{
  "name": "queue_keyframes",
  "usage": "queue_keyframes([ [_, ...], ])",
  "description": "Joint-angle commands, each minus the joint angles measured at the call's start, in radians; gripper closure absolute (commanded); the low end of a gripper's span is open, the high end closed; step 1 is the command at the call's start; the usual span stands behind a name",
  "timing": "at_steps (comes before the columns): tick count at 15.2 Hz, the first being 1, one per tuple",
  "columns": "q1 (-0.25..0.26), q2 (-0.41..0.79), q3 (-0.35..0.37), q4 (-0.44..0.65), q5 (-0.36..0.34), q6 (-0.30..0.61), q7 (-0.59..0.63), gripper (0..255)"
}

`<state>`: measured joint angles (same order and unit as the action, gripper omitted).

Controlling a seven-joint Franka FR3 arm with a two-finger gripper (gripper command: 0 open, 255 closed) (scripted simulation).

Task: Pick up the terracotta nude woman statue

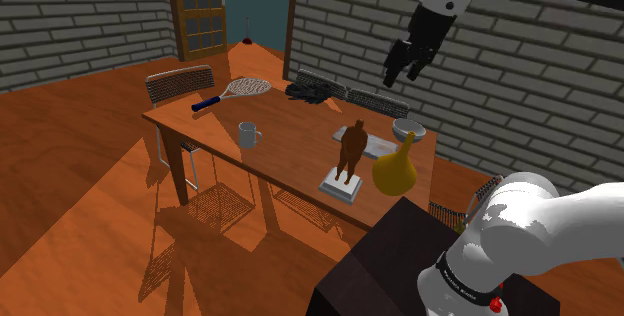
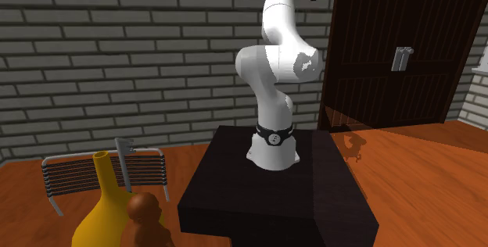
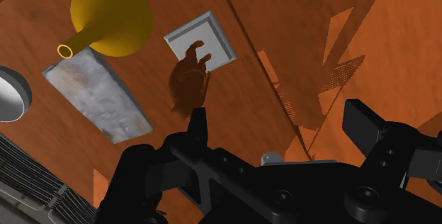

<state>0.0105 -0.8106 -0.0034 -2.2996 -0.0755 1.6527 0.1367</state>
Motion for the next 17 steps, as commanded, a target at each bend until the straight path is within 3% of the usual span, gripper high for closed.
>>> queue_keyframes([
  [1,0.0,0.0,0.0,0.0,0.0,0.0,0.0,0],
  [9,-0.046,0.166,-0.041,-0.089,-0.082,0.224,-0.014,0],
  [17,-0.099,0.397,-0.083,-0.101,-0.168,0.439,-0.008,0],
])
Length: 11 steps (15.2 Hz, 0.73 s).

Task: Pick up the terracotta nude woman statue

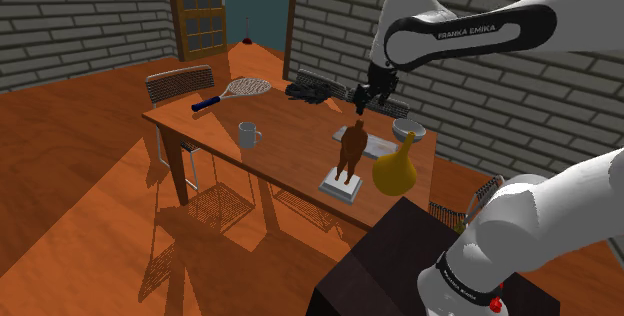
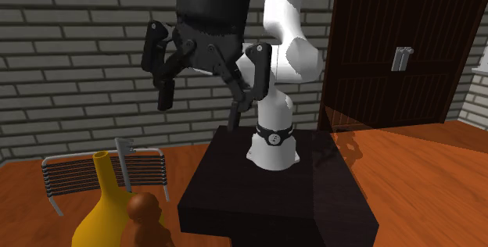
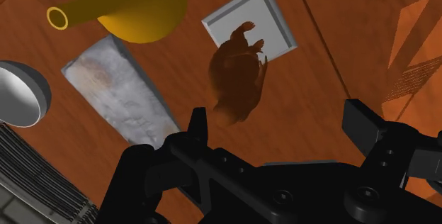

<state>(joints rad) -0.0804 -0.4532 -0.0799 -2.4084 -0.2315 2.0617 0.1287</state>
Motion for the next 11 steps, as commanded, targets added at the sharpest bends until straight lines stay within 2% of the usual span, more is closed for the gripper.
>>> queue_keyframes([
  [1,-0.014,0.072,-0.012,0.012,-0.023,0.055,0.002,0],
  [7,-0.055,0.276,-0.042,0.064,-0.087,0.191,0.02,0],
  [11,-0.059,0.308,-0.046,0.047,-0.098,0.237,0.032,0],
])
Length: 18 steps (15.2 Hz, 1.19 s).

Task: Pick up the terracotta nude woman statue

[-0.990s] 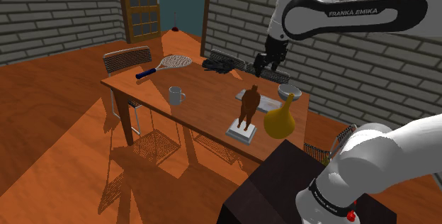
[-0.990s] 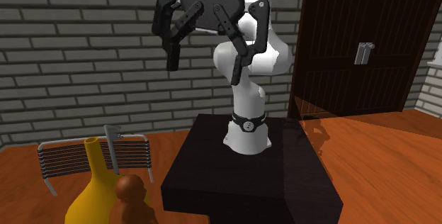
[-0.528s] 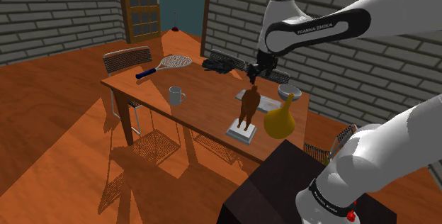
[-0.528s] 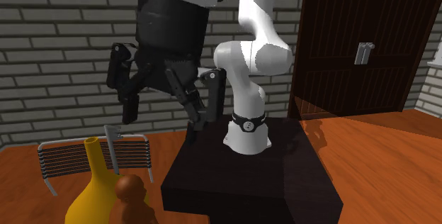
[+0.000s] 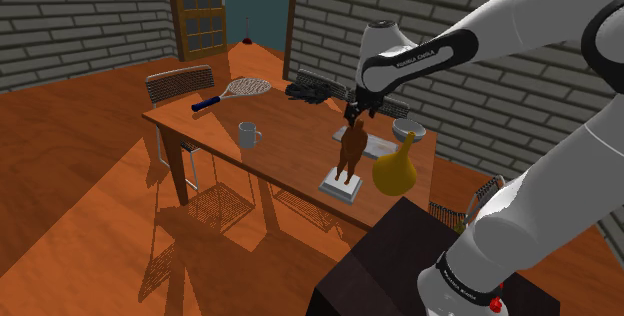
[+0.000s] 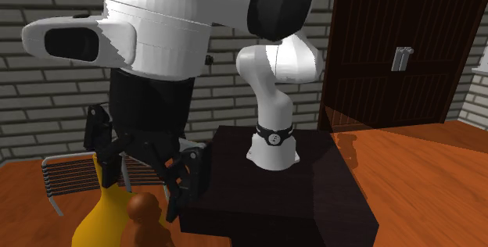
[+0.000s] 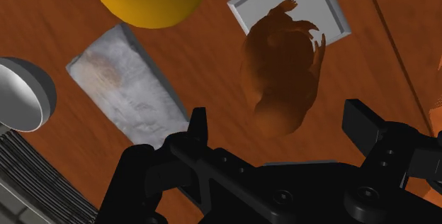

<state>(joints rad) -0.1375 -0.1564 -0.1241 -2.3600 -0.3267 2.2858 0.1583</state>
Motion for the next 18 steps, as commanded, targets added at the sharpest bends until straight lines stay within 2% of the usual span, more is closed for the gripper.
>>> queue_keyframes([
  [1,-0.002,0.019,-0.002,-0.008,-0.006,0.027,0.006,0],
  [4,-0.005,0.047,-0.004,-0.03,-0.017,0.076,0.021,0],
  [6,-0.005,0.047,-0.004,-0.03,-0.017,0.076,0.021,0],
  [7,-0.004,0.043,-0.003,-0.032,-0.017,0.074,0.022,255],
  [16,-0.005,0.047,-0.004,-0.03,-0.017,0.076,0.021,255],
  [18,-0.003,0.031,-0.003,-0.018,-0.01,0.048,0.013,255],
])
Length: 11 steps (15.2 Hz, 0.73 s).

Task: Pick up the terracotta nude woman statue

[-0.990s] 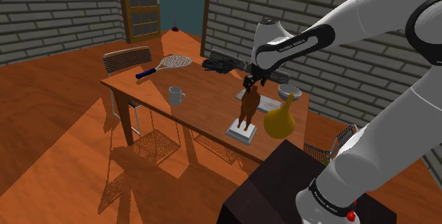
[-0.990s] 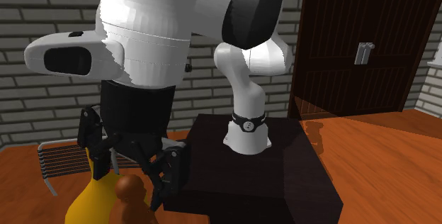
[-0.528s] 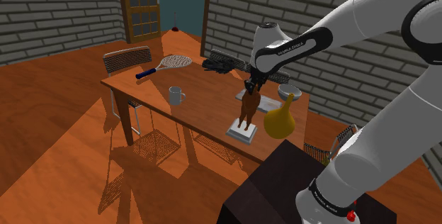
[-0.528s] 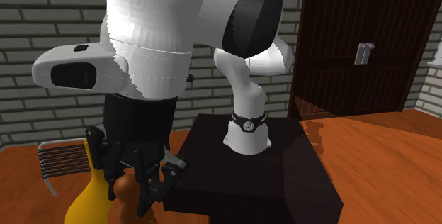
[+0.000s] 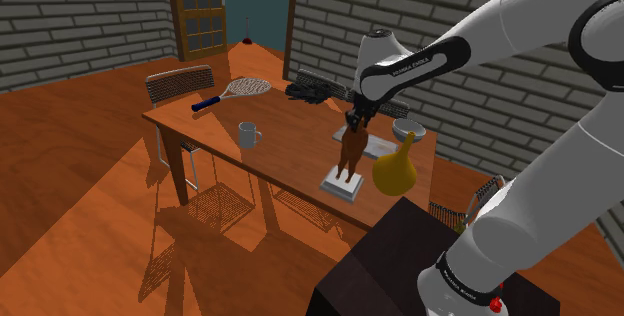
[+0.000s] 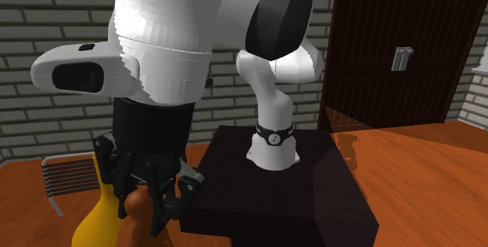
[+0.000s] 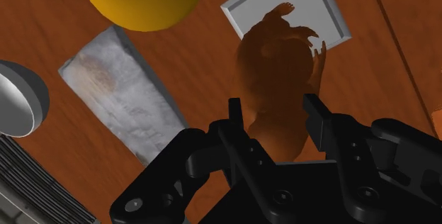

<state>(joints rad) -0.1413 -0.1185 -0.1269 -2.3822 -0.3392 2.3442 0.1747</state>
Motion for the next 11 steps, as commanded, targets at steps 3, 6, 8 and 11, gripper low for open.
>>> queue_keyframes([
  [3,0.003,-0.03,0.002,0.023,0.011,-0.051,-0.016,255],
  [6,0.005,-0.051,0.003,0.044,0.019,-0.092,-0.027,255],
  [8,0.006,-0.063,0.004,0.059,0.024,-0.119,-0.034,255],
  [11,0.008,-0.08,0.006,0.083,0.031,-0.159,-0.045,255],
])
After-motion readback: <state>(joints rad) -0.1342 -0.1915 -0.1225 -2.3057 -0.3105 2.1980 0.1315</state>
